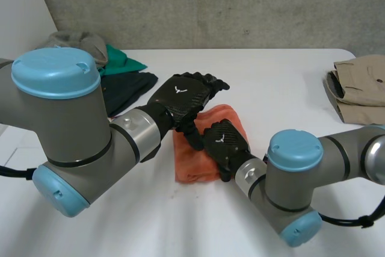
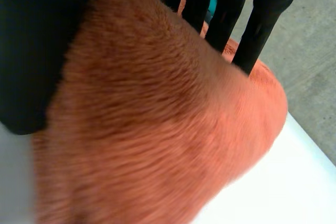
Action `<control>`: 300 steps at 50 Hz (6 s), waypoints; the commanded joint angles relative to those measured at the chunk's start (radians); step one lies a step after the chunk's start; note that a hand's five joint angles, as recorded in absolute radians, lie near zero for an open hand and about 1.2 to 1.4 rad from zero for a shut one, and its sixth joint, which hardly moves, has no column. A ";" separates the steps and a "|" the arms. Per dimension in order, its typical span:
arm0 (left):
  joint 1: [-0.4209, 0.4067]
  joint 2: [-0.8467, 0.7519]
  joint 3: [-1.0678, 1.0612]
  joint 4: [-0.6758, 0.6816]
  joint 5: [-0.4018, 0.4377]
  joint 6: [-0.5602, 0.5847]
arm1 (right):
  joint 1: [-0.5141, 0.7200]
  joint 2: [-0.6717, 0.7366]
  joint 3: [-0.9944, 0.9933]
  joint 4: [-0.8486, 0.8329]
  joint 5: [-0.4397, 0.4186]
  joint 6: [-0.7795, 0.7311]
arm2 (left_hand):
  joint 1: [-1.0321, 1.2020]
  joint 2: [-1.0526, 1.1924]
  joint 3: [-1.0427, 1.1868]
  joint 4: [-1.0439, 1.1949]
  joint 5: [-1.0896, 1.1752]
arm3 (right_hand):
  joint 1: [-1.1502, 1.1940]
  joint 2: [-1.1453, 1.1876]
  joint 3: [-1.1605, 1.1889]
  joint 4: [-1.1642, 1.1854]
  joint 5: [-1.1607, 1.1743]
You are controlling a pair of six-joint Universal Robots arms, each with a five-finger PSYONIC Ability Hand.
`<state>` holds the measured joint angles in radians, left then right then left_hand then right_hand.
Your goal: Fold the laundry.
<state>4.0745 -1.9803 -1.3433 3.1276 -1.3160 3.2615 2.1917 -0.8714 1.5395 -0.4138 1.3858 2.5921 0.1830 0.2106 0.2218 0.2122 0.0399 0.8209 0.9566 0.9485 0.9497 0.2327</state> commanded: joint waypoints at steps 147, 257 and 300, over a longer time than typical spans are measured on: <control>0.610 -0.204 0.357 0.098 0.100 0.332 | -0.507 -0.486 0.129 0.019 -0.485 0.168 | 0.054 0.026 0.015 0.025 0.023 | -0.646 -0.782 -0.774 -0.775 -0.233; 0.538 -0.704 0.572 0.239 0.082 0.660 | -0.497 -0.376 0.269 0.153 -0.330 -0.076 | 1.213 1.186 1.174 1.184 1.182 | -0.646 -0.782 -0.774 -0.775 -0.233; -0.160 -0.054 -0.013 0.289 0.001 0.001 | -0.563 -0.423 0.212 0.167 -0.166 0.000 | 0.030 0.003 -0.008 0.001 -0.001 | -0.646 -0.782 -0.774 -0.775 -0.233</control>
<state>3.8882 -2.0530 -1.3417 3.4123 -1.3031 3.3080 1.6301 -1.2949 1.7509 -0.2529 1.2252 2.5896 0.3410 0.4162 0.4250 0.4127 0.2398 0.2423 0.2227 0.2195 0.2181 0.0519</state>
